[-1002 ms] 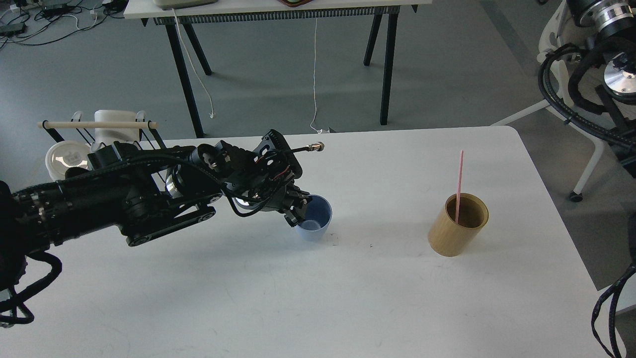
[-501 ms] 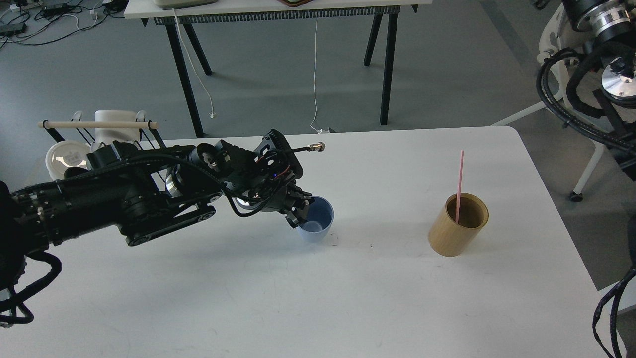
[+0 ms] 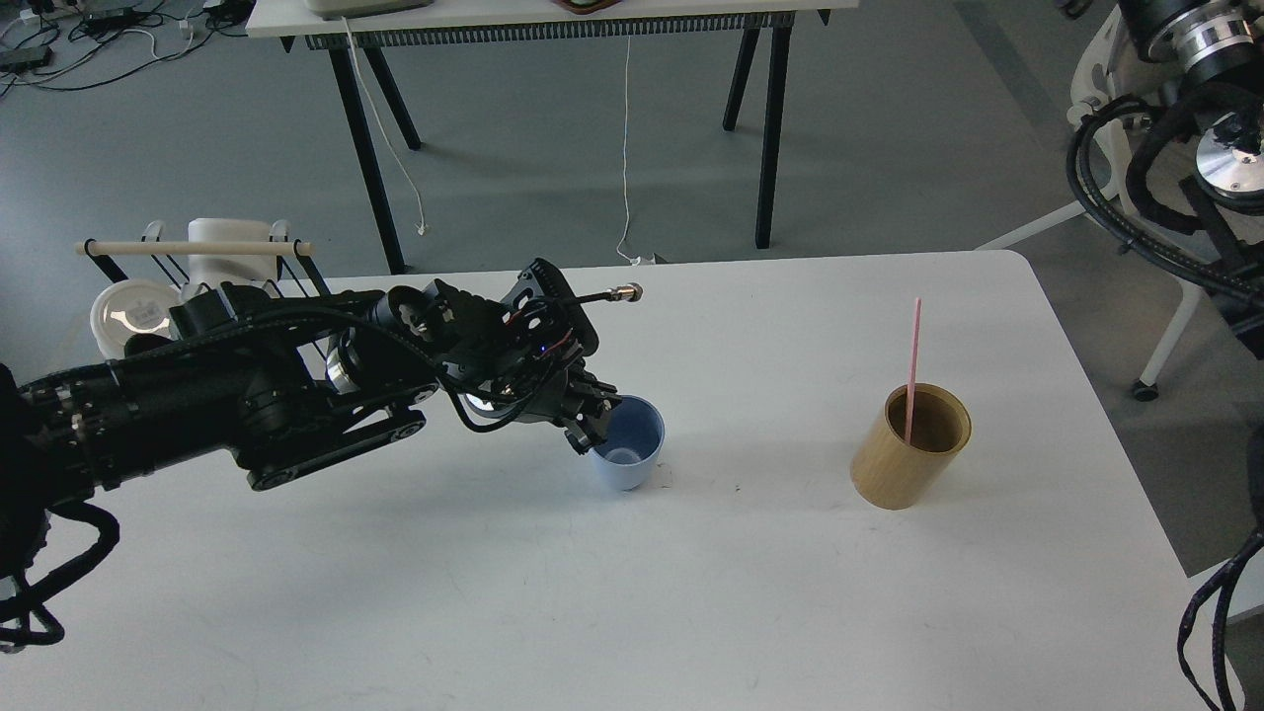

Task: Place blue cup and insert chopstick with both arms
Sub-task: 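Release the blue cup and lift the left arm back to rest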

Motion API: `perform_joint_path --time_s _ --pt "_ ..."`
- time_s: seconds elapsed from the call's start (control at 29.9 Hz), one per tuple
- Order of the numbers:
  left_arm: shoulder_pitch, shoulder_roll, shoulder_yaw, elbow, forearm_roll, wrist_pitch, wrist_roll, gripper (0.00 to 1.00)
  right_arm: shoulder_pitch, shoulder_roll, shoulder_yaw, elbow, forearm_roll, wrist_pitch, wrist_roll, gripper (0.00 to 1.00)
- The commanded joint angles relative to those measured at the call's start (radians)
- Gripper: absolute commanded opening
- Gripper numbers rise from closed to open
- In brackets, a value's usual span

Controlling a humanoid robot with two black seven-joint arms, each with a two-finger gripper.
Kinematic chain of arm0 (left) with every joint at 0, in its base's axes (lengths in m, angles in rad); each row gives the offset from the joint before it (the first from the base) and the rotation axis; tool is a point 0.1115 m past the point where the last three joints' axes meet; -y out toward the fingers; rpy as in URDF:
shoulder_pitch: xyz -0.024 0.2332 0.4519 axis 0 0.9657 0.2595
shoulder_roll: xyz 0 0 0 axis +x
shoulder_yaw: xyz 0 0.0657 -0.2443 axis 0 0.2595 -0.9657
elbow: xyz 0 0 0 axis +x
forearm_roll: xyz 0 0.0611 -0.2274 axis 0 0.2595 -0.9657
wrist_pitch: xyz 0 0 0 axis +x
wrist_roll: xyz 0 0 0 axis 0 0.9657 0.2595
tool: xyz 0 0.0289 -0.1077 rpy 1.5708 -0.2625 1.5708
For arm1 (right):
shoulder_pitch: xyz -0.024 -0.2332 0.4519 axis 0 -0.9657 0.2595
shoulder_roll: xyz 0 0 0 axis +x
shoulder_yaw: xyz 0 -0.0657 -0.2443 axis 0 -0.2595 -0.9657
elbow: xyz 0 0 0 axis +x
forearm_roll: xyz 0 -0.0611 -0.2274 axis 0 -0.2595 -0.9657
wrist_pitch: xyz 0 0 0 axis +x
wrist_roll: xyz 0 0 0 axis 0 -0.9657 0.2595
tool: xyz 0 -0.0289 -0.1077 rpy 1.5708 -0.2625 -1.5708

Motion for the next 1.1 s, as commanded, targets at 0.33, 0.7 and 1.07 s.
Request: perform_joint_path --time_s 0.33,0.7,1.07 --pt "-0.006 0.011 -0.158 -0.008 -0.099 0.000 0.000 0.67 0.004 0.000 -0.001 0.004 0.000 0.002 0.000 1.00" --pt "-0.001 0.011 -0.501 0.043 -0.567 0.000 0.006 0.88 0.023 -0.087 -0.060 0.083 -0.035 -0.003 -0.003 0.99" --pt "0.000 0.011 -0.728 0.279 -1.364 0.000 0.002 0.99 0.025 -0.231 -0.179 0.256 -0.165 -0.029 0.001 0.98"
